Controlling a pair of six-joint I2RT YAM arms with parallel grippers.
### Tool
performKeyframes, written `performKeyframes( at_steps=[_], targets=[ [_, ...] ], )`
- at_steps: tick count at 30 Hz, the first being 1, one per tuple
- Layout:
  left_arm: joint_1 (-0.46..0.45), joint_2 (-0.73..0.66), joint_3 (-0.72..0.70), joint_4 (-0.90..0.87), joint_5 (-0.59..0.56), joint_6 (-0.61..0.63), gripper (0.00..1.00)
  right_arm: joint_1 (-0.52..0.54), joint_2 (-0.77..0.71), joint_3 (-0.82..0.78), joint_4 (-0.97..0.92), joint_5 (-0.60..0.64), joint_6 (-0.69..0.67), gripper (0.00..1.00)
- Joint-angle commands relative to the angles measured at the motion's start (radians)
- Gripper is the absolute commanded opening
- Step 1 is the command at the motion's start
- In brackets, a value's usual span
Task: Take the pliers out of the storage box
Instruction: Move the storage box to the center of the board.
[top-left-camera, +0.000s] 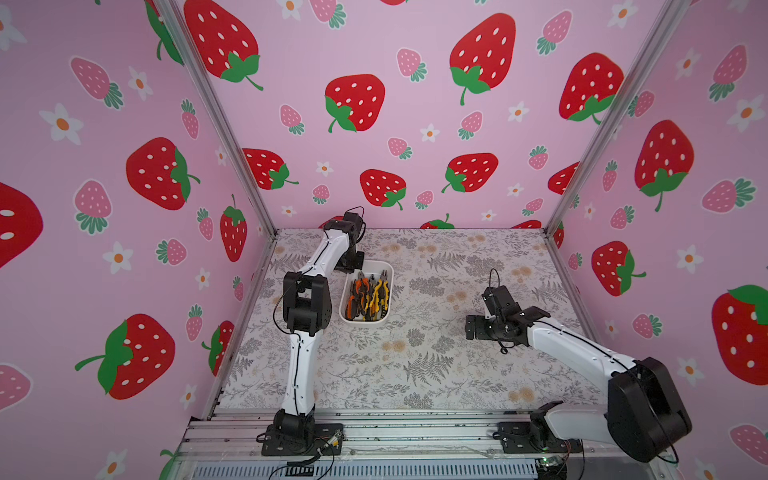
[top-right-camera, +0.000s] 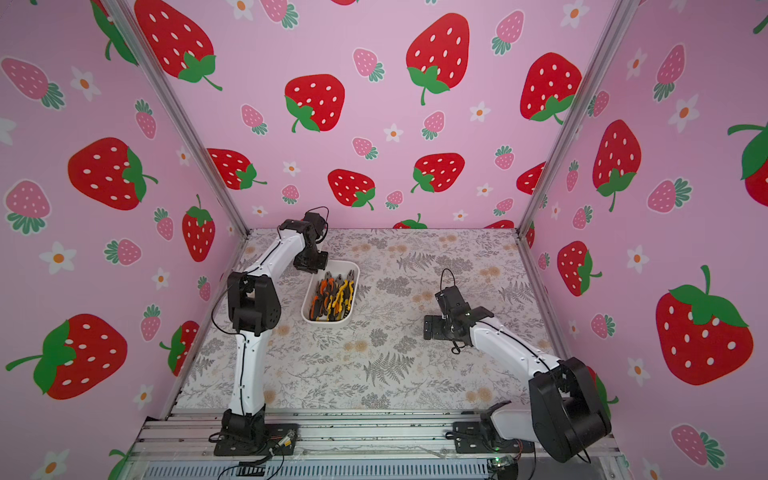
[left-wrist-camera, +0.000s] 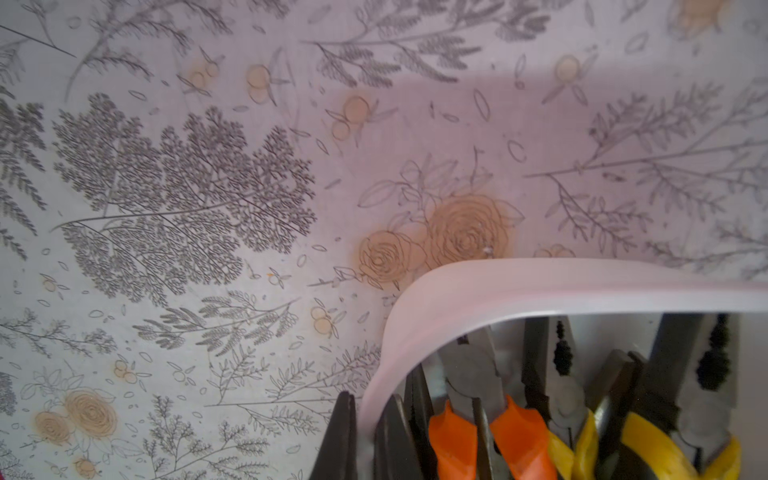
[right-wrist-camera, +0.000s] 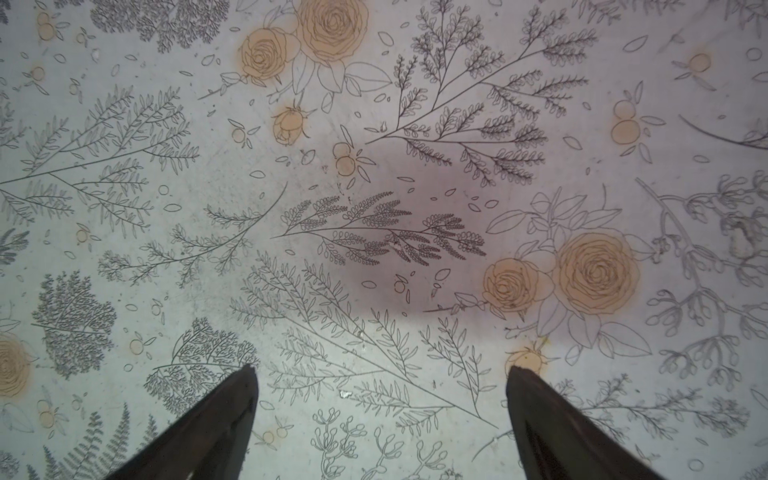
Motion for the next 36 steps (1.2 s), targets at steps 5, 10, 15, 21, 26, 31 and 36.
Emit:
performKeyframes(
  at_steps=[5,10,15,21,26,31,36],
  targets=[
    [0.066,0.028,0.168,0.045,-0.049,0.011,0.00,0.004,0.027,0.029,0.004,-0.022,-0.010,0.99],
    [0.094,0.063,0.221,0.062,-0.046,0.021,0.00,0.006,0.034,0.034,0.005,-0.034,-0.015,0.99],
    [0.102,0.111,0.292,0.093,-0.024,0.031,0.00,0.006,0.041,0.036,0.005,-0.035,-0.016,0.99],
    [0.105,0.148,0.333,0.130,-0.012,0.036,0.15,0.005,0.062,0.049,-0.001,-0.036,-0.019,0.99],
    [0.107,0.161,0.335,0.145,-0.002,0.032,0.23,0.005,0.079,0.057,-0.004,-0.034,-0.020,0.99],
    [0.107,0.162,0.338,0.148,0.006,0.024,0.39,0.007,0.068,0.051,0.001,-0.035,-0.020,0.99],
    [0.102,0.131,0.332,0.144,0.001,0.004,0.43,0.006,0.065,0.049,0.004,-0.038,-0.021,0.99]
  ],
)
